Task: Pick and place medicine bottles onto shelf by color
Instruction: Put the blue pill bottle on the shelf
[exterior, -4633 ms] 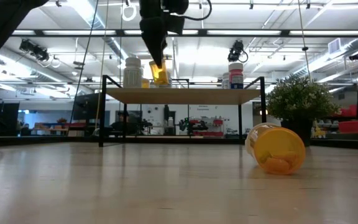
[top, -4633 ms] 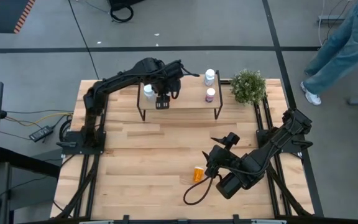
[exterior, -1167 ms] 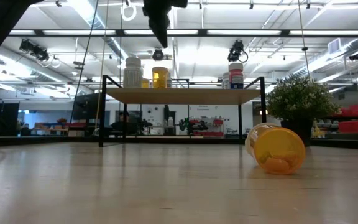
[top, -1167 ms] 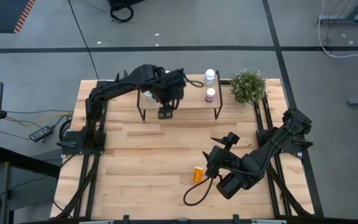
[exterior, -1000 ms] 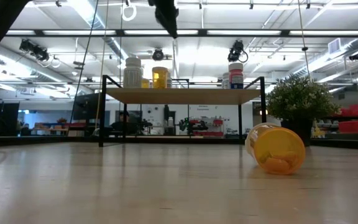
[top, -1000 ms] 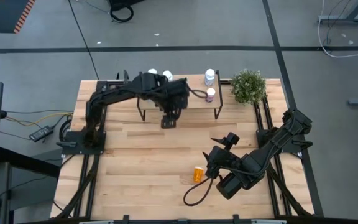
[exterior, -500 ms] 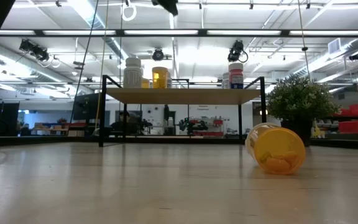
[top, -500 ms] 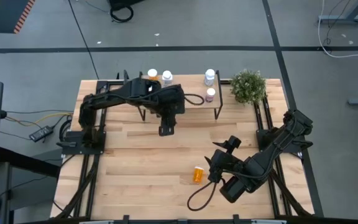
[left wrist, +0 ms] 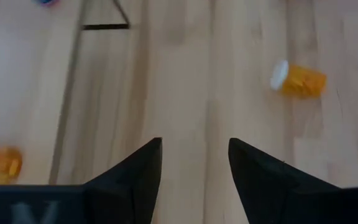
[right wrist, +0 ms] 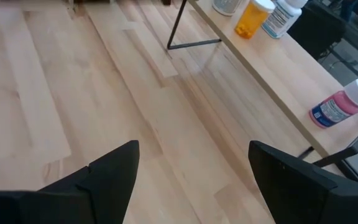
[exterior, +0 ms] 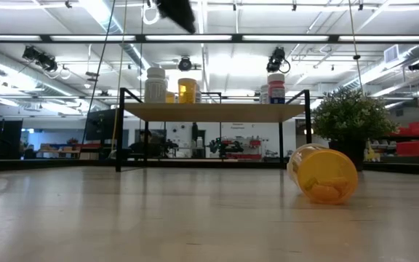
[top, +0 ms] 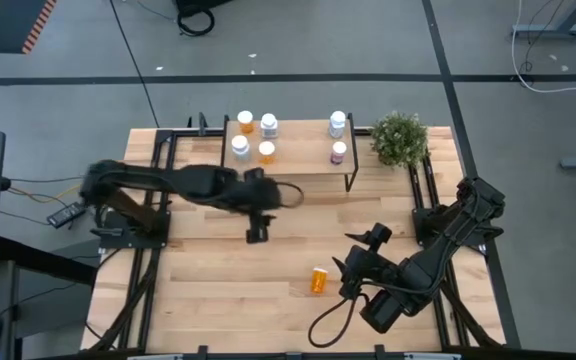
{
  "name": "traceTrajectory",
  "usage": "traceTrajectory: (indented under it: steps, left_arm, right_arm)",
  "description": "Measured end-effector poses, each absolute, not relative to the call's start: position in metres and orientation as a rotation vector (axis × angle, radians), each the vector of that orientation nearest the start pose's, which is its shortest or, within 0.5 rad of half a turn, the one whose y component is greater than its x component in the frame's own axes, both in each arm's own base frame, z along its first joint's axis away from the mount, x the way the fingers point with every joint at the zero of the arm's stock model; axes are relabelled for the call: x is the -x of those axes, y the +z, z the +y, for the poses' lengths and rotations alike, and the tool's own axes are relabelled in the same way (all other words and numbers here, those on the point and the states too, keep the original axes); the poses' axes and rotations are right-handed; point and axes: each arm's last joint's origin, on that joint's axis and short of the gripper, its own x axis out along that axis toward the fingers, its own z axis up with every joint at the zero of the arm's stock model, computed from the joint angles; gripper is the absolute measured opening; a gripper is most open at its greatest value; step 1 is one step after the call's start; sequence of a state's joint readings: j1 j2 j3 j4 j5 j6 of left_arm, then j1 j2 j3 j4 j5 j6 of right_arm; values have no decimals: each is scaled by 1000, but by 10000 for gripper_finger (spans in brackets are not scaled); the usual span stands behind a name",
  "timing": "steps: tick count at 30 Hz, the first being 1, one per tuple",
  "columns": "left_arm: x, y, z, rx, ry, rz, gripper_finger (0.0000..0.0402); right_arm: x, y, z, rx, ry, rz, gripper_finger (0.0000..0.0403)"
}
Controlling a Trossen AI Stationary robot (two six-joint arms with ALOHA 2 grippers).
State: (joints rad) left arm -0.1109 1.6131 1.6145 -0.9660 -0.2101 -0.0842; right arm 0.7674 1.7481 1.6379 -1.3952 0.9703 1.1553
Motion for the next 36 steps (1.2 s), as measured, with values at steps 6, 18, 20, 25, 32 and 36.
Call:
traceTrajectory:
  steps: [6,18,20,25,32,36]
  left_arm:
    - [-279,310,-37,66,136,699,197]
    - [-248,273,-60,104,139,179,190]
    - [-248,272,-62,75,133,183,190]
    - [-248,268,-67,13,111,216,190]
    - [-248,253,-68,-23,100,227,189]
    - [-246,243,-68,-9,92,214,189]
  right_arm:
    - [-252,313,201,107,-654,666,312]
    - [-262,300,184,-368,-496,1357,312]
    - [-258,300,187,-441,-522,1408,312]
    - [-243,299,204,-588,-595,1460,315]
    - [-206,298,226,-612,-797,1523,335]
    - [-193,286,235,-596,-863,1451,345]
